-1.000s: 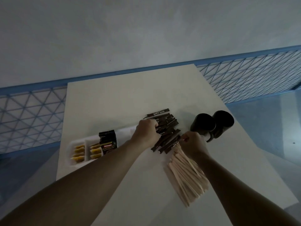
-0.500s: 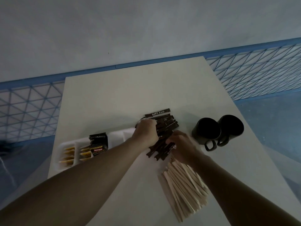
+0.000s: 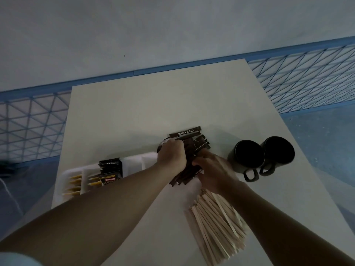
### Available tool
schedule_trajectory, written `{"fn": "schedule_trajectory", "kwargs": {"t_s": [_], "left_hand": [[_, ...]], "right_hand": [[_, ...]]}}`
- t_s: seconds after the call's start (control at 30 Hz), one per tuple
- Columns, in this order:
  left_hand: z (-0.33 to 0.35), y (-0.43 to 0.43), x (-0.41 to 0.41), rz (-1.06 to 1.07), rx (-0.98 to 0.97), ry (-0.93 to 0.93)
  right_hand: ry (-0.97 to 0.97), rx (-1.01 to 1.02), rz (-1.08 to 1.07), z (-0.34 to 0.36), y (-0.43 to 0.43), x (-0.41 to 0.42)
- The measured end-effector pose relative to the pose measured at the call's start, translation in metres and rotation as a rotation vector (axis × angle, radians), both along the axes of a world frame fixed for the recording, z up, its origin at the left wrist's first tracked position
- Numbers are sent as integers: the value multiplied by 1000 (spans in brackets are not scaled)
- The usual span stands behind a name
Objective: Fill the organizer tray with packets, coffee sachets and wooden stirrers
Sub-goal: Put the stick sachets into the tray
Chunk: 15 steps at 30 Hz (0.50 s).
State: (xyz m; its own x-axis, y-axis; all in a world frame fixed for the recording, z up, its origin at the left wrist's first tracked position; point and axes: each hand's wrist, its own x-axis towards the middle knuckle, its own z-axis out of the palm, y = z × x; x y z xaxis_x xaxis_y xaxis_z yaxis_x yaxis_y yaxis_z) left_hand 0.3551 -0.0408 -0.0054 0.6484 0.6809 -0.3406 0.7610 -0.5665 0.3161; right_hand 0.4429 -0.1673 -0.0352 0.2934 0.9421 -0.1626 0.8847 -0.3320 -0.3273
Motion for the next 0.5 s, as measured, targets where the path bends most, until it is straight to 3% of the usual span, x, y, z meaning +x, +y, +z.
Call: {"fn": "schedule_trajectory", "kwargs": {"t_s": [0.5], "left_hand": [[2, 5, 8, 49, -44, 61]], "right_hand": [[-94, -77, 47, 2, 10, -8]]}}
